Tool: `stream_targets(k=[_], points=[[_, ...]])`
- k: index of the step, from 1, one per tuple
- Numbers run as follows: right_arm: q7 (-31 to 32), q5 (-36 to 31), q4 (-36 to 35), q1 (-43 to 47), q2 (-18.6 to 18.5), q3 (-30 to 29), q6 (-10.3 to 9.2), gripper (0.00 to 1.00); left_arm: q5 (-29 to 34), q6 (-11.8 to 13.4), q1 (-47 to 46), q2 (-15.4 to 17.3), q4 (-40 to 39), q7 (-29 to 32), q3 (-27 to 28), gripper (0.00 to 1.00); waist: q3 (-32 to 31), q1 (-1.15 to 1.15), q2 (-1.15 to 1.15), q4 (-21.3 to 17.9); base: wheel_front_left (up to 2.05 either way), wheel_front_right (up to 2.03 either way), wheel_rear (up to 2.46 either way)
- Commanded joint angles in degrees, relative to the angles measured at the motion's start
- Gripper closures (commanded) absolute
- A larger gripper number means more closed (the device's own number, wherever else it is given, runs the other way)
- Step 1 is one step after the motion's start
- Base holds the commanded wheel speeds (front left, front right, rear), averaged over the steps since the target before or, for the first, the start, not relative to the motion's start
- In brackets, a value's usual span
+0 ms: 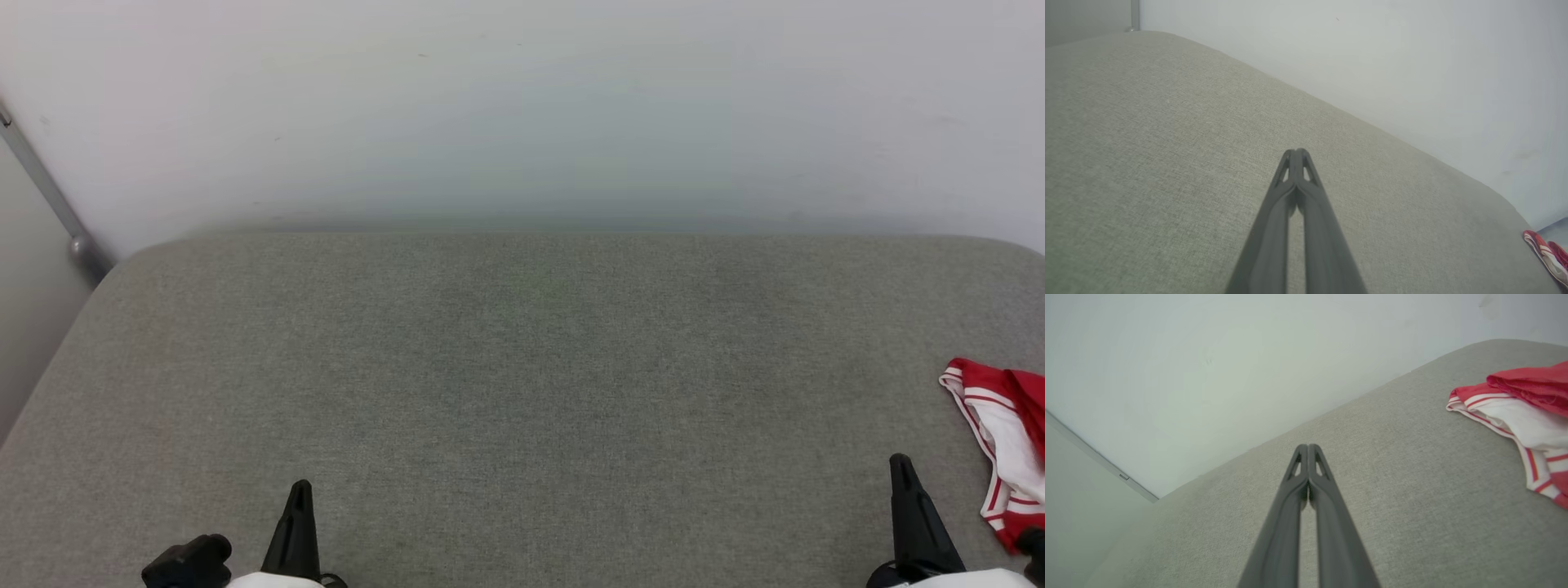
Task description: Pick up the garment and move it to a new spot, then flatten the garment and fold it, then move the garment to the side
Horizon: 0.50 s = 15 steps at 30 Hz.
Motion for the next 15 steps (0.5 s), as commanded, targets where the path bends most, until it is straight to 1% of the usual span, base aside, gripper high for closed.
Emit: stream_targets(k=[1, 15], points=[[0.46, 2.39, -0.3, -2.0, -0.5, 0.05, -0.01, 1.0, -2.36, -0.45, -1.79, 0.3, -0.44, 0.5, 0.37, 1.0, 0.05, 0.0, 0.0, -0.03, 0.0, 0.0, 0.0], [3.31, 14.49, 1.64, -4.72, -0.67, 0.05, -0.01, 1.0, -14.75, -1.92, -4.17, 0.39, 0.78, 3.4, 1.68, 1.0, 0.56, 0.0, 0.0, -0.31, 0.0, 0.0, 0.0]])
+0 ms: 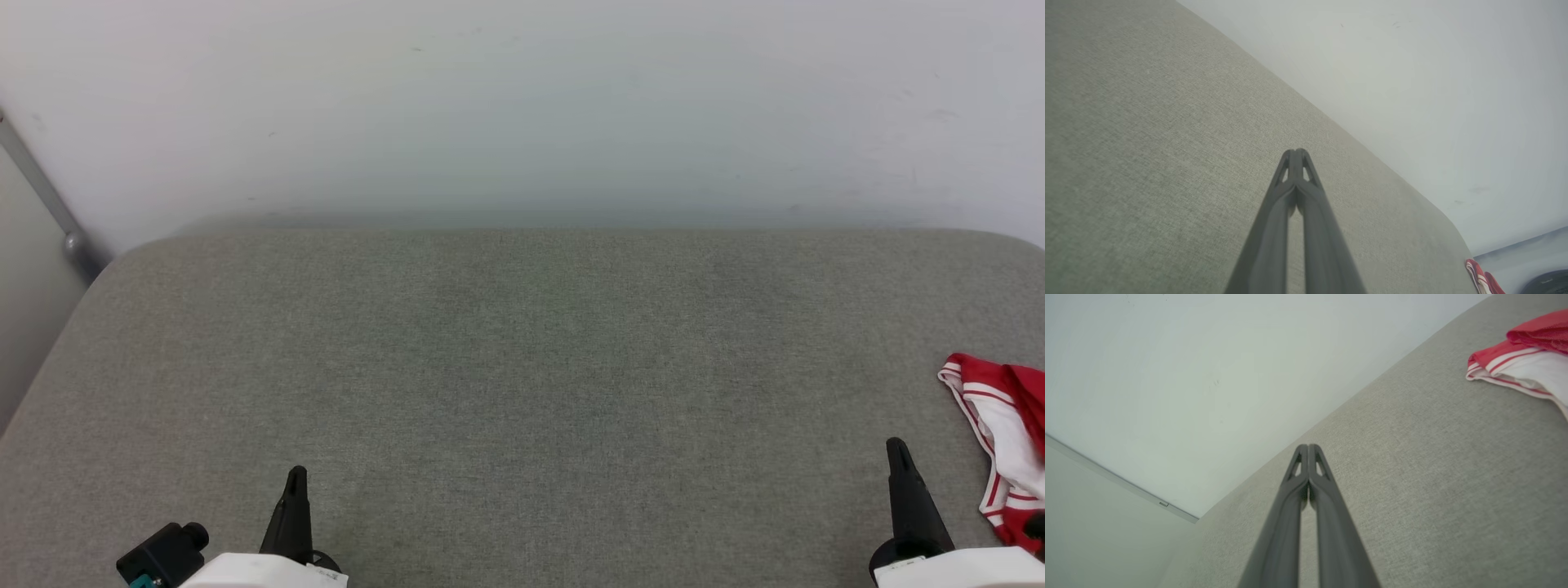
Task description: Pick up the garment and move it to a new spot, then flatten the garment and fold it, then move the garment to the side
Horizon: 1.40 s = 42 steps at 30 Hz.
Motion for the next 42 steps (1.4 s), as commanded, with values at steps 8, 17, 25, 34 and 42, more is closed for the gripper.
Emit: stream_targets(k=[8, 17, 25, 34, 42], points=[[1.76, 7.61, 0.67, -2.99, -0.58, -0.02, -0.01, 1.0, -7.72, -1.13, -2.63, 0.36, 0.21, 1.8, 0.95, 1.0, 0.31, 0.0, 0.0, -0.17, 0.0, 0.0, 0.0], [3.36, 13.92, 1.69, -4.42, -0.6, -0.11, -0.01, 1.0, -14.21, -1.92, -3.96, 0.37, 0.86, 3.35, 1.72, 1.0, 0.64, 0.0, 0.0, -0.35, 0.0, 0.0, 0.0], [4.61, 19.09, 2.54, -5.6, -0.6, -0.21, -0.01, 1.0, -19.48, -2.57, -5.0, 0.35, 1.43, 4.68, 2.32, 1.0, 0.93, 0.0, 0.0, -0.51, 0.0, 0.0, 0.0], [6.01, 24.38, 3.47, -6.73, -0.57, -0.35, -0.01, 1.0, -25.02, -3.22, -6.09, 0.33, 2.06, 6.0, 3.05, 1.0, 1.26, 0.0, 0.0, -0.69, 0.0, 0.0, 0.0], [7.17, 28.79, 4.18, -7.8, -0.54, -0.47, -0.01, 1.0, -29.54, -3.77, -6.94, 0.29, 2.56, 7.19, 3.6, 1.0, 1.55, 0.0, 0.0, -0.85, 0.0, 0.0, 0.0]])
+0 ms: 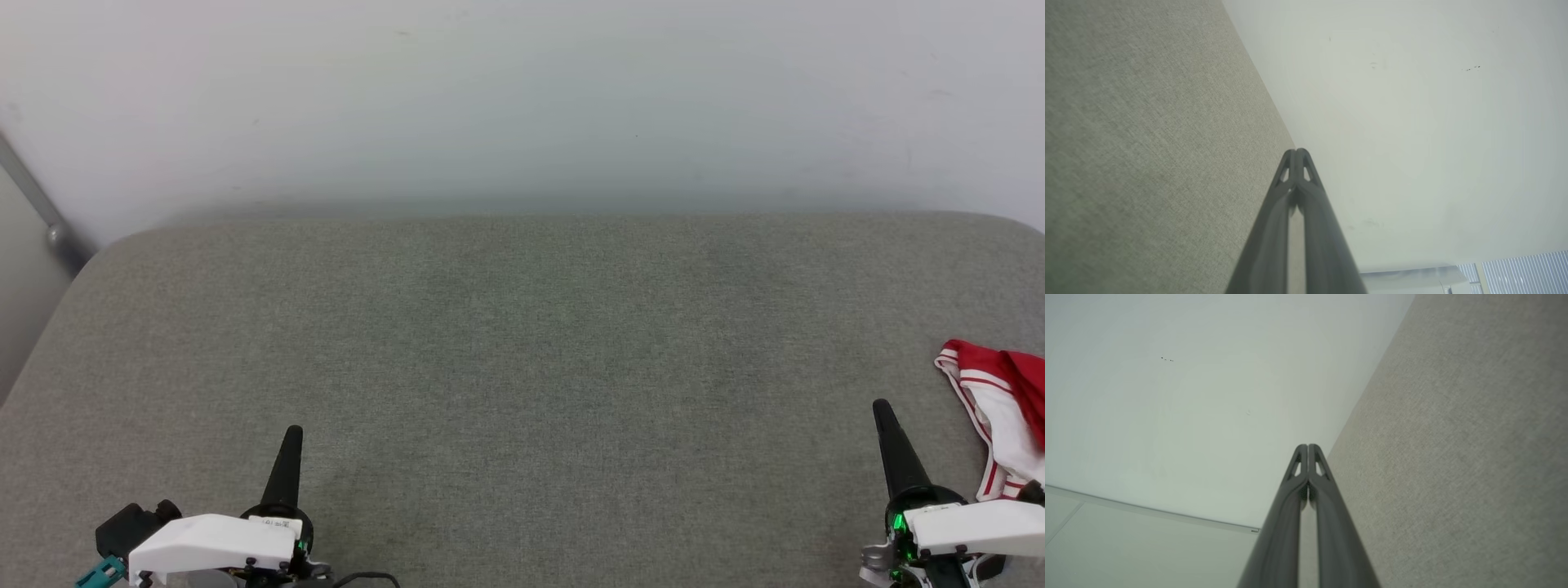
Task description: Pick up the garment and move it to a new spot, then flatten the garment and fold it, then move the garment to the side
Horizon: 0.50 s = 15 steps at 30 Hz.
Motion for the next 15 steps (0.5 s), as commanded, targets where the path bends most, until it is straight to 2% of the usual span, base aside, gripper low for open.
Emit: stream_targets(k=[1, 15], points=[[0.49, 1.81, -0.07, -1.52, -0.37, -0.13, 0.01, 1.0, -1.81, -0.42, -1.31, 0.26, -0.03, 0.41, 0.38, 1.0, 0.08, 0.0, 0.0, -0.04, 0.0, 0.0, 0.0], [2.19, 8.25, 1.06, -3.14, -0.28, -0.35, 0.01, 1.0, -8.49, -1.26, -2.67, 0.19, 0.71, 2.1, 1.25, 1.0, 0.55, 0.0, 0.0, -0.3, 0.0, 0.0, 0.0]])
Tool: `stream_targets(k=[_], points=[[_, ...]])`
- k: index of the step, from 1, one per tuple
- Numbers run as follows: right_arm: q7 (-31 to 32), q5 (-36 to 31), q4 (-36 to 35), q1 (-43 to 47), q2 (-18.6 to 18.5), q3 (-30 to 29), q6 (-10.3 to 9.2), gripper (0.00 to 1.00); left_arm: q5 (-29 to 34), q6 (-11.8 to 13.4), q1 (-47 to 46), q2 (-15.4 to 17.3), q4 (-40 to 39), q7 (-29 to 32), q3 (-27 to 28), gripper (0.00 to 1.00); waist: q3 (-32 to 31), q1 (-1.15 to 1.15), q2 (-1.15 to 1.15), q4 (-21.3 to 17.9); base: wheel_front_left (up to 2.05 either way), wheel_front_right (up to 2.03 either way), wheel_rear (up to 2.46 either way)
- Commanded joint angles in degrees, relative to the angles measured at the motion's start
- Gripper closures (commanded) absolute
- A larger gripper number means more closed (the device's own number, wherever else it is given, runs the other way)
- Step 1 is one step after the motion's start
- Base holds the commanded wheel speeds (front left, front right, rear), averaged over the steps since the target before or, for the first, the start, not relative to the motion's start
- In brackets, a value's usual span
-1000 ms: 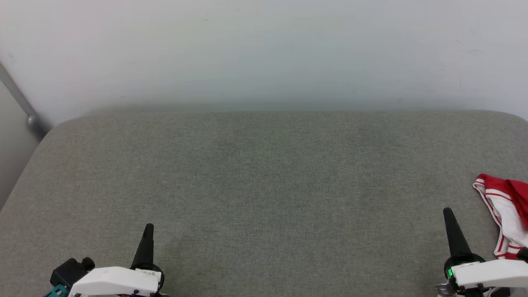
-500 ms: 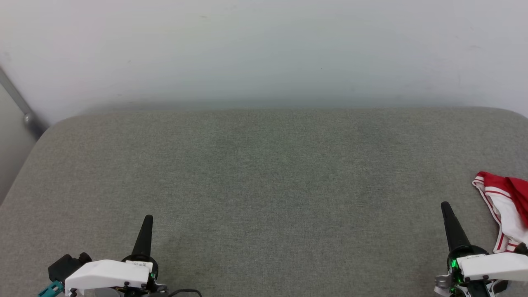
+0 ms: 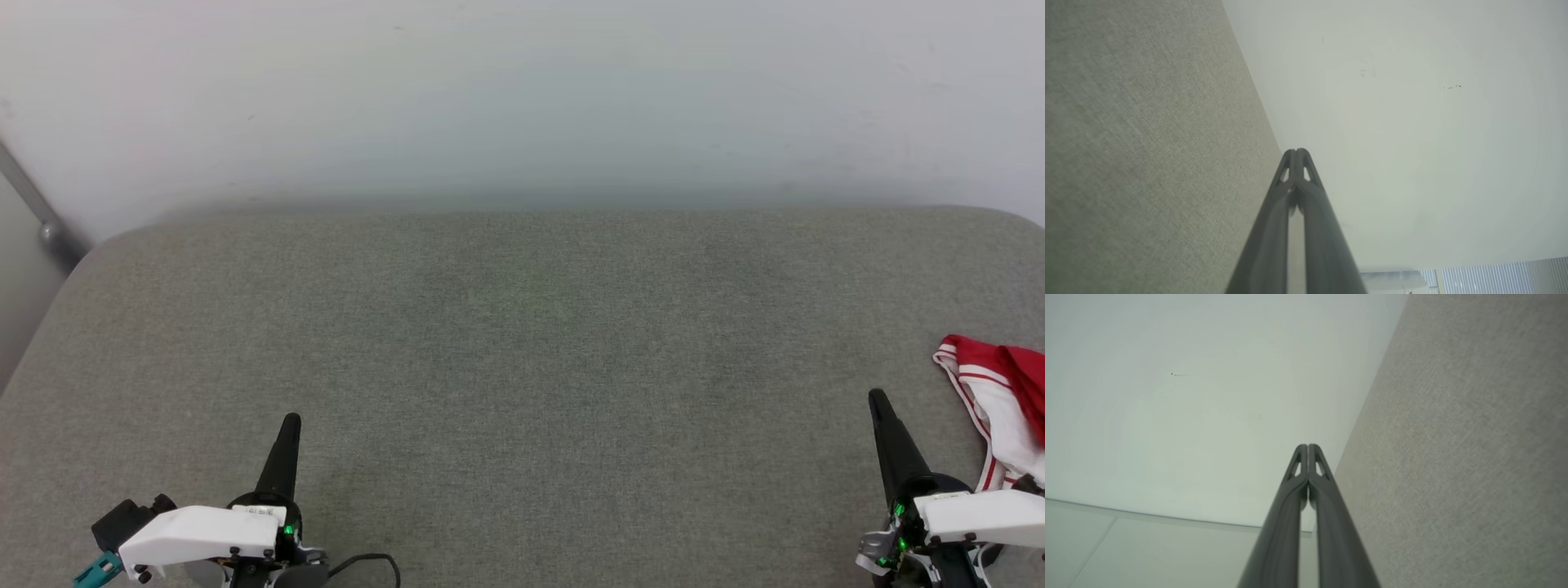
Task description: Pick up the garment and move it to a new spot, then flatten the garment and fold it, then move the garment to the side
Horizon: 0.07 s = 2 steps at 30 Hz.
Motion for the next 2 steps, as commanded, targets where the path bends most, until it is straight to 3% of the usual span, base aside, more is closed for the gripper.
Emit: stream_targets(k=[1, 2], points=[[0.37, 1.28, 0.05, -1.42, -0.27, -0.17, 0.01, 1.0, -1.17, -0.41, -1.38, 0.19, -0.04, 0.26, 0.33, 1.0, 0.05, 0.0, 0.0, -0.02, 0.0, 0.0, 0.0], [0.47, 1.75, 0.15, -1.52, -0.27, -0.19, 0.01, 1.0, -1.66, -0.46, -1.49, 0.18, 0.02, 0.42, 0.39, 1.0, 0.08, 0.0, 0.0, -0.04, 0.0, 0.0, 0.0]])
